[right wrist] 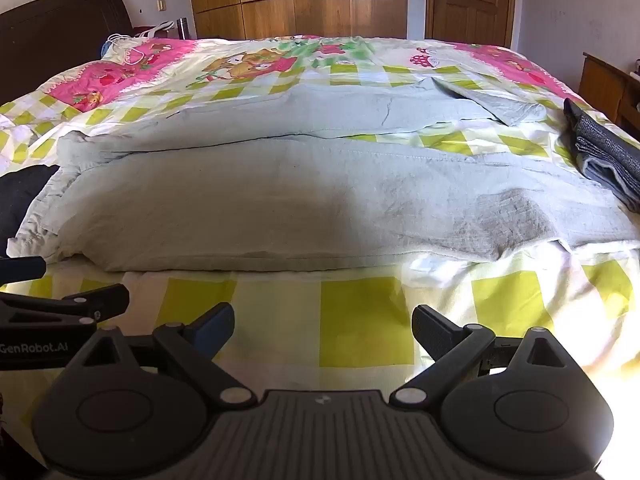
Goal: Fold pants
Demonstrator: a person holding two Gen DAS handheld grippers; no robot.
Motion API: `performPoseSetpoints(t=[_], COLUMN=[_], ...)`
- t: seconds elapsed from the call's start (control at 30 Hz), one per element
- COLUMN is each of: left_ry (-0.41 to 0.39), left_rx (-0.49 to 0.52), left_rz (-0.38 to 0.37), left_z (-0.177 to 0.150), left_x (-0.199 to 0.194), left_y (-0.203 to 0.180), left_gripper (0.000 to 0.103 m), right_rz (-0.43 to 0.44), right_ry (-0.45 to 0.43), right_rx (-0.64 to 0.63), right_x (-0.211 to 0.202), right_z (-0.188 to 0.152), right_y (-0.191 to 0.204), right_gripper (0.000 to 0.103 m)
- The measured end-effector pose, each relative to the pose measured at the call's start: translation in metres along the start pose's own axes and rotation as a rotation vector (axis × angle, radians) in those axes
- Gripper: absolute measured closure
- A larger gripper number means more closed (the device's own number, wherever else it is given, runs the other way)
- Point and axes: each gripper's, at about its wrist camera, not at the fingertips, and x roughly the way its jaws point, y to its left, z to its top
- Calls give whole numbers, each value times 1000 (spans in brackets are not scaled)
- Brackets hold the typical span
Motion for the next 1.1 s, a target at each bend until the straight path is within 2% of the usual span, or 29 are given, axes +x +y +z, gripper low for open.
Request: performPoseSetpoints(t=[0.43, 1.1], left_ry=[4, 21], left_rx=[-5, -1], left_rz=[-4, 0], left_z=[-9, -3], left_x=[0, 3], left_y=[4, 2], left_gripper=[0, 0], right_rz=[-3, 1], right_ry=[1, -1], right_rx=[7, -12], right_x=[0, -1], right_z=[0, -1], right_y=[-1, 2], right_gripper=[0, 0])
